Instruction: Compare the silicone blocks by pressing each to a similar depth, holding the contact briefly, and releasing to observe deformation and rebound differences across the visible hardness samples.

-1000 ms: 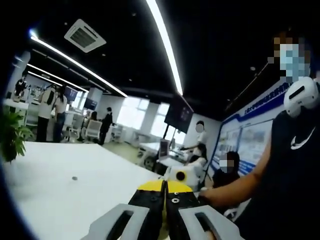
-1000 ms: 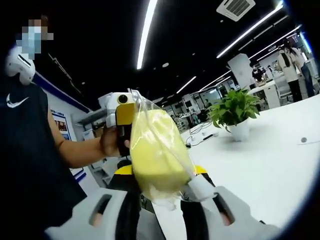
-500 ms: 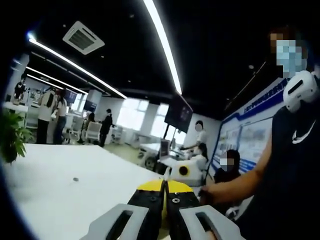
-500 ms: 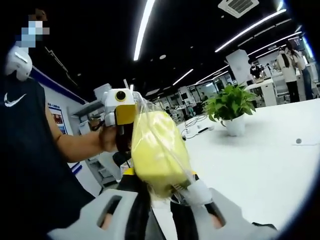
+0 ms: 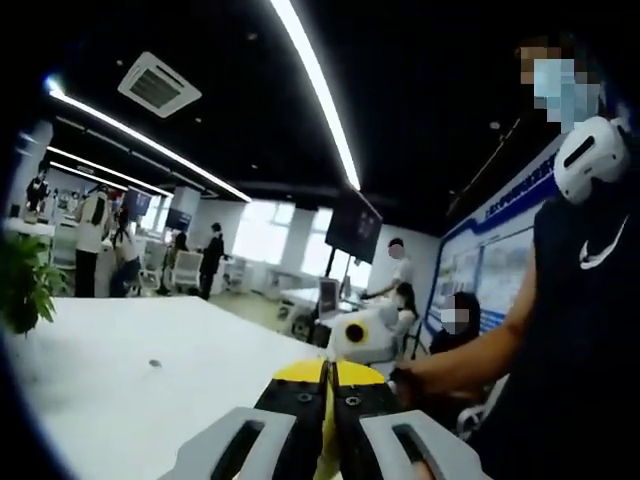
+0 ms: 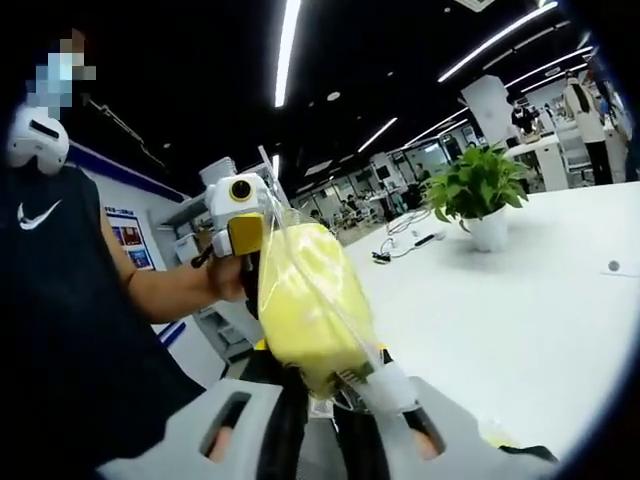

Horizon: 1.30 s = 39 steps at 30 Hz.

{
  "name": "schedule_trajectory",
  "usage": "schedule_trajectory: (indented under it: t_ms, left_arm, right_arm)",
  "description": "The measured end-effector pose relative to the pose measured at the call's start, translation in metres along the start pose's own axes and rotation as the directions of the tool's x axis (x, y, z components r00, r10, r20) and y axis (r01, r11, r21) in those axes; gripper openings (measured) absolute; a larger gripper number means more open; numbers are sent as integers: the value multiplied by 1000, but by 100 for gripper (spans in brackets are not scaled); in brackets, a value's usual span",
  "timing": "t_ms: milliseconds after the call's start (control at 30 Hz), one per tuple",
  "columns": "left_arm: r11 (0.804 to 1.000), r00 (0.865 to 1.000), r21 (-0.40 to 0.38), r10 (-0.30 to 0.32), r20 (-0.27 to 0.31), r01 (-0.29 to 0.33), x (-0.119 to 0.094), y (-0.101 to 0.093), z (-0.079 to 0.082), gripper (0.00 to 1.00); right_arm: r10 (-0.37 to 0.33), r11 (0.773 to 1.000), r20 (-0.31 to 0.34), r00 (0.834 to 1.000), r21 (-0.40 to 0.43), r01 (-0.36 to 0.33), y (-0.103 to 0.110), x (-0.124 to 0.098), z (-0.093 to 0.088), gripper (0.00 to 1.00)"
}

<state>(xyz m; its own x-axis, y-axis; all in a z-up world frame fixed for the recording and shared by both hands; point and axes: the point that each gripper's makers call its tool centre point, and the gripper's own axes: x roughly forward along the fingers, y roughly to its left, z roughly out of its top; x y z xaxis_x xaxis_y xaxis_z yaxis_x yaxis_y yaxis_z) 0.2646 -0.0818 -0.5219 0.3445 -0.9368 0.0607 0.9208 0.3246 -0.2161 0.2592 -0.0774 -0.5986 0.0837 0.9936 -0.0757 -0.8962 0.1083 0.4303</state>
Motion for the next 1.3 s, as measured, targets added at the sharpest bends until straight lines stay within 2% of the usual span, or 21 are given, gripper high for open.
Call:
schedule_trajectory:
  t_ms: [133,267,300,533,700,767,867,1033,1100,1300]
  left_arm:
    - [1000,1000,-4,5,29,-5,-1,-2,3,1]
    - [999,1000,-32,12,13,-11,-1,1,3,1]
    - [998,1000,-63,7,3,-7,-1,2,1,1]
    - [999,1000,-53,-3,-1,3,6,-1,-4,9]
    - [998,1000,-69,-5,4,5,8,0,-5,6]
    - [995,1000,-102,-1,8,2,8,-1,-4,5]
    - [993,1000,-118,-18,26,21,5,-3,0,4]
    - [994,999,-110,-25,26,28,8,-3,2,0]
    - [996,1000,-91,-16,14,17,7,-2,2,0]
    - [993,1000,-113,-16,21,18,5,0,2,0]
  right_arm:
    - [27,1000,6,1000,17,-27,5,2,1,3]
    - [39,999,-8,999,29,-38,6,2,0,3]
    - [43,999,-16,999,30,-42,7,2,-1,3]
    - [55,998,-21,998,40,-54,9,5,-6,3]
    - [62,997,-26,998,48,-61,10,2,-6,3]
    - [68,997,-27,997,48,-67,11,1,-5,3]
    - [75,996,-16,997,45,-75,14,3,-2,3]
    - [76,996,6,997,55,-77,15,2,0,4]
    - [75,996,4,997,54,-75,13,3,0,4]
    - [51,998,-11,999,26,-50,11,4,0,5]
